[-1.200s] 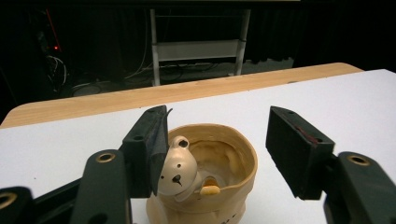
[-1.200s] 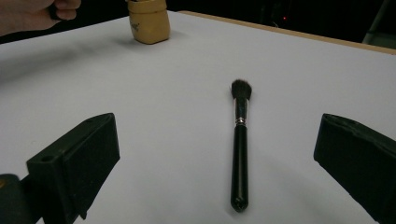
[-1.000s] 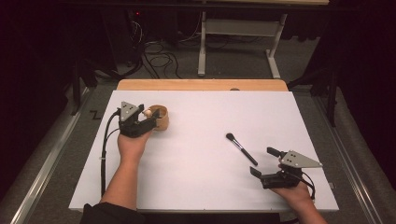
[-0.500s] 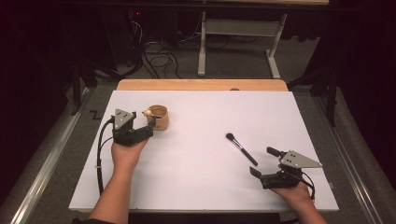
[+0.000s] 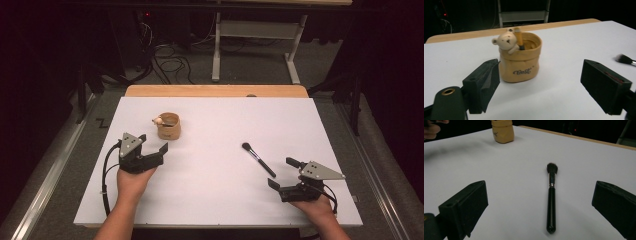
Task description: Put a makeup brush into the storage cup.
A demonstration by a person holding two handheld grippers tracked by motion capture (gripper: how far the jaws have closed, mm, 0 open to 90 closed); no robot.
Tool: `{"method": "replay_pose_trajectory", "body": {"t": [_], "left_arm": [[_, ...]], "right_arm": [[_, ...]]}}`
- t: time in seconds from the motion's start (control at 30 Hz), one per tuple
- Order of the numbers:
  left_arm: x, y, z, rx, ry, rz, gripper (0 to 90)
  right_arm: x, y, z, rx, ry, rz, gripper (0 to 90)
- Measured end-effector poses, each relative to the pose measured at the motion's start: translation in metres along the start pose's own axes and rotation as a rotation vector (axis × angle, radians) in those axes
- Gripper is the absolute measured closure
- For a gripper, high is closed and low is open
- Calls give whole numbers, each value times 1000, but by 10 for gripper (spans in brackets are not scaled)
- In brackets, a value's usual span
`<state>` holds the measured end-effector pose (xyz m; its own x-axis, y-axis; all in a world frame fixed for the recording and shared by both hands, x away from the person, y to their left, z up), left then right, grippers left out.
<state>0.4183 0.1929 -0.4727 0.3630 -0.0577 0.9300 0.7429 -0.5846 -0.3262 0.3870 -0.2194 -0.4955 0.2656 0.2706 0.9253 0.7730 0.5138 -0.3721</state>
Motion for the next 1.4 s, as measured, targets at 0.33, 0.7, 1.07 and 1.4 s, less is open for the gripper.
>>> {"method": "replay_pose_trajectory", "body": {"t": [0.33,0.7,1.07,1.4], "left_arm": [[-13,-5,-34,-75,6,23,147],[-36,-6,-62,-158,55,50,2],[-43,0,-68,-191,59,31,2],[-40,-2,-66,-206,58,7,2]], "right_arm": [[-1,-1,-1,-5,5,1,10],[-3,1,-4,-20,10,14,10],[-4,-1,-11,-52,25,13,9],[-6,-3,-19,-107,49,35,9]]}}
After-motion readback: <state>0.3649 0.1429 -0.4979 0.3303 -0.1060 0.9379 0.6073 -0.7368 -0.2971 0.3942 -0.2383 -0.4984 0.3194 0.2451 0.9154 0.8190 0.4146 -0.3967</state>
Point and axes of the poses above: each handheld gripper's, and its own axes: y roughly forward along the jaws, x roughly out of its top, z roughly to its left, the point moved 7 cm from there along y, roughly forward along the jaws, and after that the axes turned 13 degrees about -x, right-handed, at the moved point
